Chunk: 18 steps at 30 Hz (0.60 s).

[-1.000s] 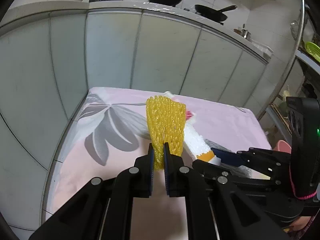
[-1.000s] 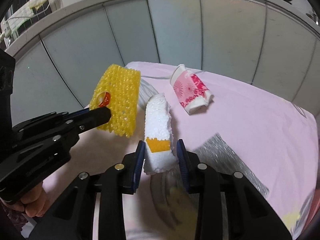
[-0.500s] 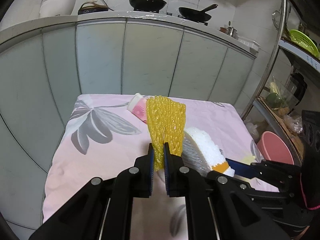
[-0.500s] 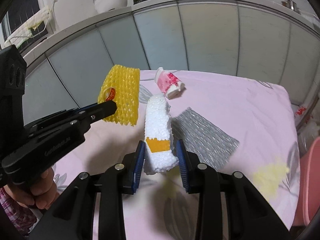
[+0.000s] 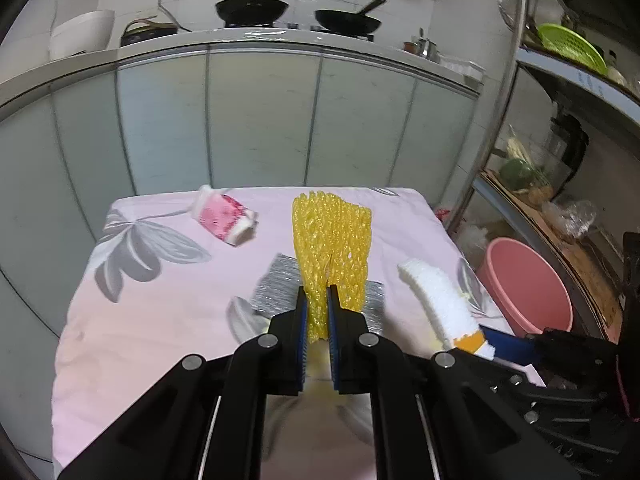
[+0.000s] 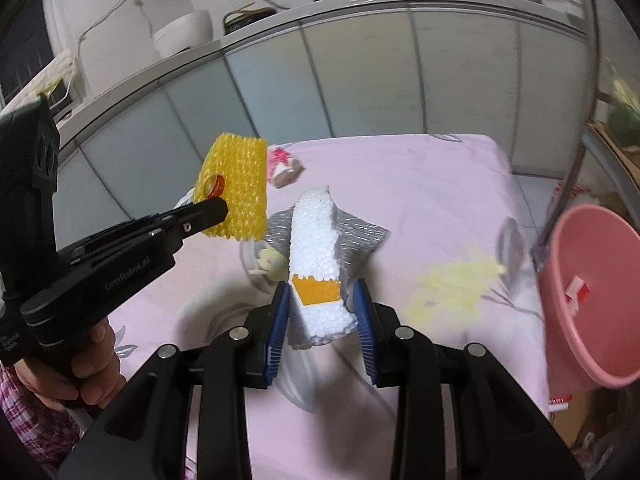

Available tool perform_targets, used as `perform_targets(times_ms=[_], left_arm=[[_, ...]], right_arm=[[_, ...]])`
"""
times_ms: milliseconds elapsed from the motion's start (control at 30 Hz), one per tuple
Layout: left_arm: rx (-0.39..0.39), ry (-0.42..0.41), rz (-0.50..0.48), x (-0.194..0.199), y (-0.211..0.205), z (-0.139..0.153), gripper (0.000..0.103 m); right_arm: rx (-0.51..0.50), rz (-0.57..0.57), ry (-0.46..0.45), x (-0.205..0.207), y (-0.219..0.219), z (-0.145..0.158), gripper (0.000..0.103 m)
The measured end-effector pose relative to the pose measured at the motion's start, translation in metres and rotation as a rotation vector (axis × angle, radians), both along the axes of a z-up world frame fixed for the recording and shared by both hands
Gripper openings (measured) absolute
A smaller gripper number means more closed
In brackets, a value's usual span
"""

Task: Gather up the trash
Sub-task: 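Carry the yellow net in the left gripper while the right carries the white foam to the bucket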

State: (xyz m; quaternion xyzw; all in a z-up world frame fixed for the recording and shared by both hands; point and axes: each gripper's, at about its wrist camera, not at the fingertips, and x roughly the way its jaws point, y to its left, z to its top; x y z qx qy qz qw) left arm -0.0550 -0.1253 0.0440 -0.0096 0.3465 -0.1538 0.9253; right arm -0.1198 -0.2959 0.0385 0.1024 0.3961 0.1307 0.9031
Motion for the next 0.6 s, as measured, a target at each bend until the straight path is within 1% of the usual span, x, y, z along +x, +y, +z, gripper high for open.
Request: perform_targets(times_ms=[267,600], left_arm=[[0.015,0.014,-0.088,-0.007,-0.043,-0.006,0.008],[0.025,0.015,-0.231,-0.012,-0.116,-0.009,0.008]], right_arm=[[0.02,-0.118,-0.017,-0.023,-0.049,0.004,0.033],[0.017,-0.278,-0.025,-0.042,-0.11,0.004,0.033]])
